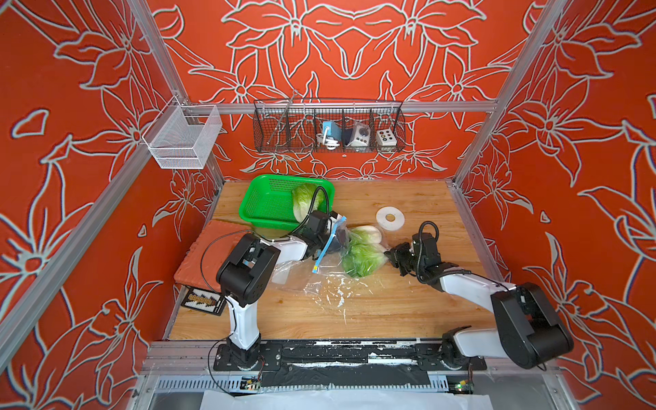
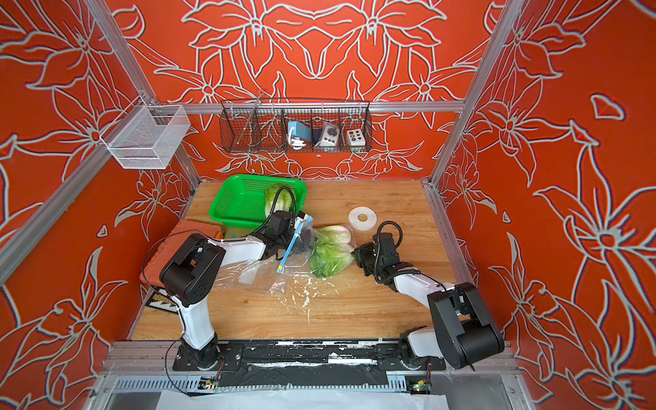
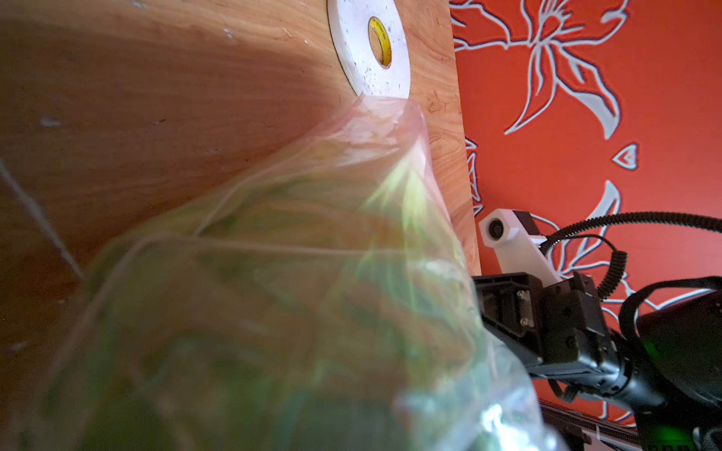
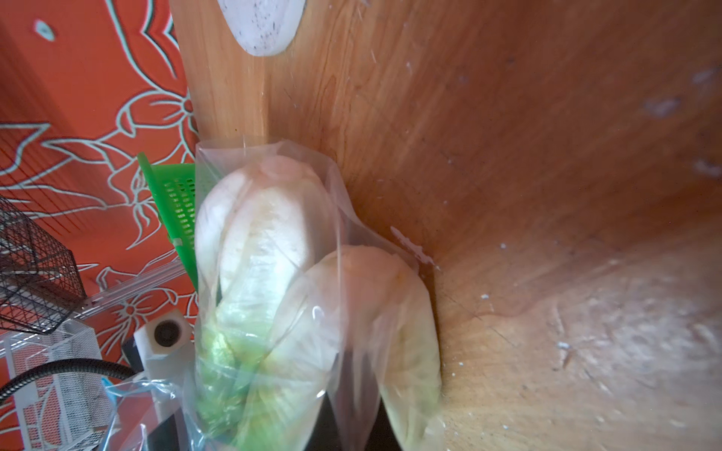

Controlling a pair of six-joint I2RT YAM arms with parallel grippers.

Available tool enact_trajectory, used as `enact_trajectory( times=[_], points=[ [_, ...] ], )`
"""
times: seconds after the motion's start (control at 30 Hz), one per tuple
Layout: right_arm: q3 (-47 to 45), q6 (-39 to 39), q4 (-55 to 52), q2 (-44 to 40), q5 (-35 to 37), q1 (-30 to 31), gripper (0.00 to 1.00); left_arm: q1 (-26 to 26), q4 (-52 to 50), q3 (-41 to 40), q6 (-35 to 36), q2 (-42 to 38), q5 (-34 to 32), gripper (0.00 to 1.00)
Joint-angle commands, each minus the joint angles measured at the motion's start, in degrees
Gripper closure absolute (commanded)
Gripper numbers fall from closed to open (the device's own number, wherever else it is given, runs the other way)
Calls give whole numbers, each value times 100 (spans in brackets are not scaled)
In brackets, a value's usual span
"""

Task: Open the zip-top bag and take out the chinese cabbages
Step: Pick up the Chinese cabbage from the zipper food storage bag.

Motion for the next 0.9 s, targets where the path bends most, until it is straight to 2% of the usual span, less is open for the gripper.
enact_trajectory(
  times=[0.0,0.3,0.4,0.5,0.6,0.7,0.87],
  points=[
    [-19,-67,-235,-71,396,11,100,0,-46,-67,34,-115,101,100],
    [6,-553,-695,-363,1148,-59,100,11,-183,26,49,-362,189,100],
    [-74,-754,-935,-500,1583,-123,100,9,-185,35,-44,-503,279,100],
    [-151,-1064,-1141,-653,2171,-178,100,11,-130,63,-183,-725,486,96],
    [-132,-1434,-1347,-764,2753,-208,100,15,-152,131,-247,-898,716,100],
    [-148,-1695,-1459,-880,3233,-276,100,11,-246,114,-202,-1039,747,100],
    [-168,-2027,-1547,-1055,3652,-411,100,70,-244,15,-256,-1209,835,100]
  ],
)
